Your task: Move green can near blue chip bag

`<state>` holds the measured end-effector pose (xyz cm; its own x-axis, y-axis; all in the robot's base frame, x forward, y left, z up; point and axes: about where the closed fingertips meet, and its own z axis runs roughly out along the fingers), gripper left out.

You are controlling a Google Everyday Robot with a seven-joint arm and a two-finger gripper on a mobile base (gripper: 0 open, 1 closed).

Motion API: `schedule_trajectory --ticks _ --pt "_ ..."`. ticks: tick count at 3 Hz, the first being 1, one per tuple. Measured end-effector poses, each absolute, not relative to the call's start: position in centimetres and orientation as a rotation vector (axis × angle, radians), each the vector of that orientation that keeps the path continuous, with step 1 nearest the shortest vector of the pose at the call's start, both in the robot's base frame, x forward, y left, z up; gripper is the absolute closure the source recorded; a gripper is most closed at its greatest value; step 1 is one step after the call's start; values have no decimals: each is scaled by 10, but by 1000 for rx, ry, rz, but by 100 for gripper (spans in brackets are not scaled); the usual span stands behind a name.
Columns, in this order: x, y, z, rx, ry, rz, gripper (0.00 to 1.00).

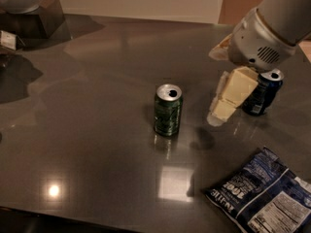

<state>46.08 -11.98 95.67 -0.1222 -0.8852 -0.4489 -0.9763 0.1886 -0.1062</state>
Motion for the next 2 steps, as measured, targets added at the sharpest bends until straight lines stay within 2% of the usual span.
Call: schedule_trajectory --ticks 2 --pt "470 -53 912 -1769 1979 434 0"
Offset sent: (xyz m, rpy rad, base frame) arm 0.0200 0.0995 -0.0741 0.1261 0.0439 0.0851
